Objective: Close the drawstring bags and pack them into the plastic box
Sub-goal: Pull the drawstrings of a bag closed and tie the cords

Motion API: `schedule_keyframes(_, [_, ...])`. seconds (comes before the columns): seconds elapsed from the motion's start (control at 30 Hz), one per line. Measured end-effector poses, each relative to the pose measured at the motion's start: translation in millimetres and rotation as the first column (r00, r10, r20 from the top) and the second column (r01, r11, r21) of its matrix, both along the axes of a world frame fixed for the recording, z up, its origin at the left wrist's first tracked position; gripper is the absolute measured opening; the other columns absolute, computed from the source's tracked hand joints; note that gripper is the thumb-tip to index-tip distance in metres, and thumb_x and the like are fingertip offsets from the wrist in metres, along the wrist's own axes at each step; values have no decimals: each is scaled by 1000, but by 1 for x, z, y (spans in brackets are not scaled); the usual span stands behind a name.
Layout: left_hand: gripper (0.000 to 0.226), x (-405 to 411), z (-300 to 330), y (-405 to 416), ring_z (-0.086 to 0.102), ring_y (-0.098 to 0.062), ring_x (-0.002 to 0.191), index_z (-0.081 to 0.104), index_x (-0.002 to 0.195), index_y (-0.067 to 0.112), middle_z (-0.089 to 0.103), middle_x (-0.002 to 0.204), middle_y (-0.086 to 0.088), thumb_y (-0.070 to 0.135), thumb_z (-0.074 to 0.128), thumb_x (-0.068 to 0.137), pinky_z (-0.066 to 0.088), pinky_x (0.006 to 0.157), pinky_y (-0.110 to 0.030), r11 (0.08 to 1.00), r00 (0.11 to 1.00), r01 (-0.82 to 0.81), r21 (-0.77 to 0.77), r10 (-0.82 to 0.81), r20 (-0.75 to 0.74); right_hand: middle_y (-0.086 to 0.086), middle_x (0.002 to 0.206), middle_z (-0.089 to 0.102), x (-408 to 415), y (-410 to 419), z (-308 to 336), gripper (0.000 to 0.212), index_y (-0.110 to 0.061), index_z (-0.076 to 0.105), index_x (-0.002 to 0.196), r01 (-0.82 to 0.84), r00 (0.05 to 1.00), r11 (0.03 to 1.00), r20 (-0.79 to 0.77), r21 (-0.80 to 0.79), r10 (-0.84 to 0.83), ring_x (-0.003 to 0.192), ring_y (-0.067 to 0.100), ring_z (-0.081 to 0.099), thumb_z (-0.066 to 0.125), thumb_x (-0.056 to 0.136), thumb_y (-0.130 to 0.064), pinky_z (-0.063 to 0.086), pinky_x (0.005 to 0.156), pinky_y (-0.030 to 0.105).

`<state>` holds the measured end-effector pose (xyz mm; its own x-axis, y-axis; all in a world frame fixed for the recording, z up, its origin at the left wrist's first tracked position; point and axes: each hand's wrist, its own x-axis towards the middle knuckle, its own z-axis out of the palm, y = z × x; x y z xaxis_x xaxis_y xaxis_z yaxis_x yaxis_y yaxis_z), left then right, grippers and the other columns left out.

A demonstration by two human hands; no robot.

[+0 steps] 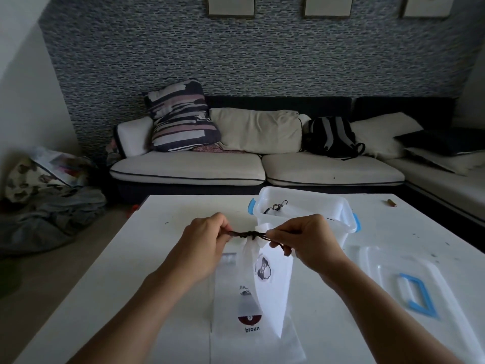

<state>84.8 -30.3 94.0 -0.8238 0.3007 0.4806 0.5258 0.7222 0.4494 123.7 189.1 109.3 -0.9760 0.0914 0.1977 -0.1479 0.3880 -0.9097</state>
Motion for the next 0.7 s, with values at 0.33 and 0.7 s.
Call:
schedule_keyframes(0.33, [10, -2, 0, -3, 60, -9, 73, 62, 91, 17, 66, 85, 8, 24, 60, 98, 49, 61, -21, 993, 993, -4, -121, -10, -119, -1, 57, 68, 0, 12, 7, 22, -11, 76, 62, -32, 995, 984, 103, 173, 14, 48, 5, 47, 82, 79, -23, 41, 53, 23])
schedule_keyframes(0.7, [8, -13, -5, -9, 62, -9, 72, 64, 90, 18, 67, 83, 10, 23, 64, 96, 54, 66, -31, 991, 992, -57, -125, 42, -120, -6, 50, 63, -5, 10, 7, 29, -14, 71, 55, -55, 994, 980, 101, 193, 36, 46, 5, 46, 82, 80, -23, 37, 46, 15])
